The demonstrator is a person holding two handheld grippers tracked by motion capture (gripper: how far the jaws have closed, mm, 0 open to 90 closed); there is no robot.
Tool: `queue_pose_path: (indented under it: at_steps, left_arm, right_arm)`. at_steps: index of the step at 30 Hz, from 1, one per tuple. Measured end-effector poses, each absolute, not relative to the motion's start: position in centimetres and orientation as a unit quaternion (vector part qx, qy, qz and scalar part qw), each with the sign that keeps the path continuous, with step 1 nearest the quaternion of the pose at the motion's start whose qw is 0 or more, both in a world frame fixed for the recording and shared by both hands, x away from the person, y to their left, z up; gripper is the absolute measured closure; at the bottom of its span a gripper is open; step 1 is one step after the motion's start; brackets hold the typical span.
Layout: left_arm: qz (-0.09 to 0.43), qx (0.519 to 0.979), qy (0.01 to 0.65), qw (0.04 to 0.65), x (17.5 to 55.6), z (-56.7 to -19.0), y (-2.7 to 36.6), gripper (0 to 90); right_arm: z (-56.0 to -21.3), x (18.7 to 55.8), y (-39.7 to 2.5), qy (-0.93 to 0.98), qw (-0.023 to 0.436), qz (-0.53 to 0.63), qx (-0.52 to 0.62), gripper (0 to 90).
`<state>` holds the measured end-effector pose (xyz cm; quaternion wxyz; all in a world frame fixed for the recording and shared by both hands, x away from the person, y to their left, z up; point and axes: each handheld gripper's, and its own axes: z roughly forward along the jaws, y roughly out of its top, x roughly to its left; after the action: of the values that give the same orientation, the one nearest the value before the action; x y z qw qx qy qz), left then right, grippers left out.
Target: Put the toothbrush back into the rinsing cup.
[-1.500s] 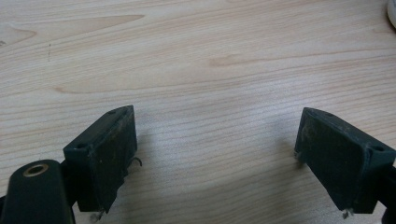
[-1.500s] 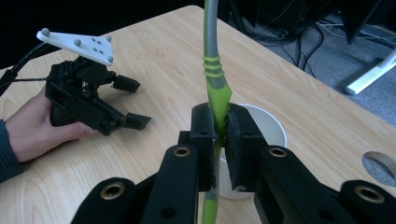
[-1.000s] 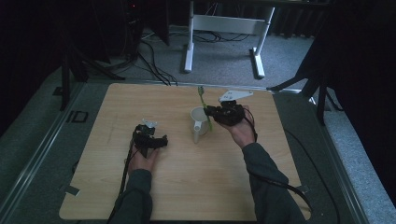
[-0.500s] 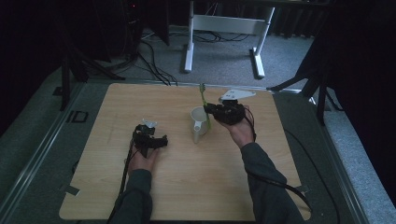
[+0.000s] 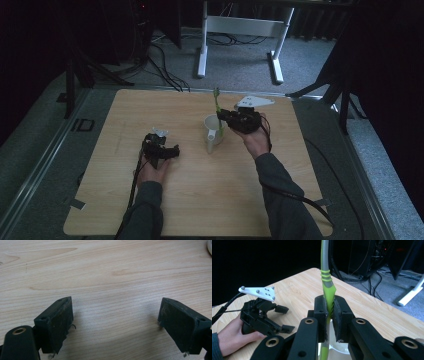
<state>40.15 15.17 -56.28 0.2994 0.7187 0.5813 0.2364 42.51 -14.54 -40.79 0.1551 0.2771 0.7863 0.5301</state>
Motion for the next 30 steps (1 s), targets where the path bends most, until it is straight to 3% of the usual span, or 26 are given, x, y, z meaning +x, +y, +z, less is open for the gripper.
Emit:
queue_pose_path:
  at_steps: [30]
  left_arm:
    - [0.236, 0.719, 0.581, 0.299, 40.15, -56.28, 15.17, 13.3]
  right_arm:
    - [-41.8, 42.14, -13.75, 0.75, 0.169, 0.575, 0.28, 82.3]
